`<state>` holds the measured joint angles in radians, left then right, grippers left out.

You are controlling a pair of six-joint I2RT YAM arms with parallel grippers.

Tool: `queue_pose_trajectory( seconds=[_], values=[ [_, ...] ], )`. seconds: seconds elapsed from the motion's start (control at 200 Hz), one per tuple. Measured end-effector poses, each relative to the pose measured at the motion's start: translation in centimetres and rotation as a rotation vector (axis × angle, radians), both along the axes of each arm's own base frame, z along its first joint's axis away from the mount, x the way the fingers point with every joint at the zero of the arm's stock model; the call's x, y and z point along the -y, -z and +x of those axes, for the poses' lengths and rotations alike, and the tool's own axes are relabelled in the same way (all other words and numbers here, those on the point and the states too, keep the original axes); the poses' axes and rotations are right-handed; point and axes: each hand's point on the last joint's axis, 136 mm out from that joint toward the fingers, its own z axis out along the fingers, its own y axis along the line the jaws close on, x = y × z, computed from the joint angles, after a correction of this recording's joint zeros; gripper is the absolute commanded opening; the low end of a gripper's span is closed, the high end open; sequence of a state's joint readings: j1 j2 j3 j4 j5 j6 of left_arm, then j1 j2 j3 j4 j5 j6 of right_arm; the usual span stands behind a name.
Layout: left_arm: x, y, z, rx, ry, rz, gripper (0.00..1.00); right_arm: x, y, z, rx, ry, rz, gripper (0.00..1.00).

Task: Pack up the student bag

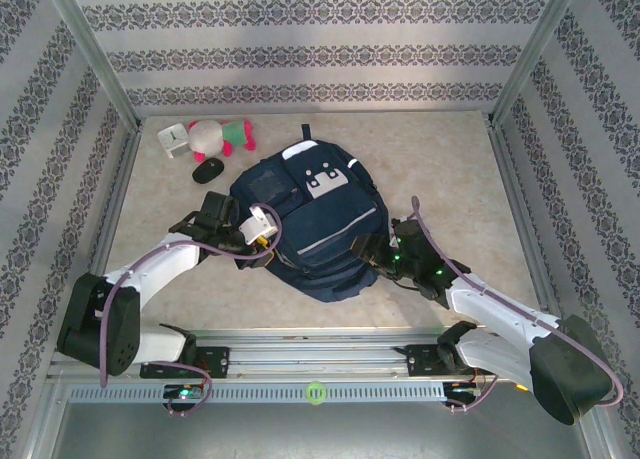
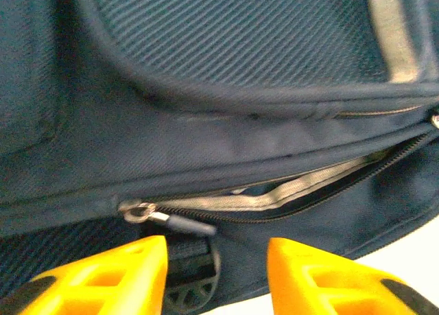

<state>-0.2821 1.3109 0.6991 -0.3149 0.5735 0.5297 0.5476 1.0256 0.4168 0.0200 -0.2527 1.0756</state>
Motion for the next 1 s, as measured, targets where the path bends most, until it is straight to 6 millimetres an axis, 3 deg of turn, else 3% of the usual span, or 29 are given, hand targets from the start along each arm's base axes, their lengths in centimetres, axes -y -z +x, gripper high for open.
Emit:
queue_pose_trajectory(
  seconds=[0.245, 0.56, 0.65, 0.754, 0.999],
  values=[
    [-0.7, 1.2, 0.6, -0.056, -0.103, 0.022, 0.62, 0.0, 0.1, 0.1, -0.001, 0.001, -0.002, 0.65],
    [-0.4, 2.8, 1.5, -0.099, -0.133, 0.007, 0.55, -0.3, 0.7, 0.4, -0.009, -0.001, -0.006, 0.65],
    [-0.2, 3.5, 1.6, -0.123, -0.132, 0.015, 0.46, -0.5, 0.8, 0.4, -0.013, -0.007, -0.007, 0.65],
    [-0.1, 3.8, 1.9, -0.129, -0.127, 0.023, 0.21, -0.5, 0.9, 0.4, -0.015, -0.009, -0.008, 0.65],
    [0.6, 3.2, 1.4, -0.129, -0.073, -0.012, 0.02, -0.6, 1.1, 0.5, -0.023, 0.008, -0.004, 0.55]
  ],
)
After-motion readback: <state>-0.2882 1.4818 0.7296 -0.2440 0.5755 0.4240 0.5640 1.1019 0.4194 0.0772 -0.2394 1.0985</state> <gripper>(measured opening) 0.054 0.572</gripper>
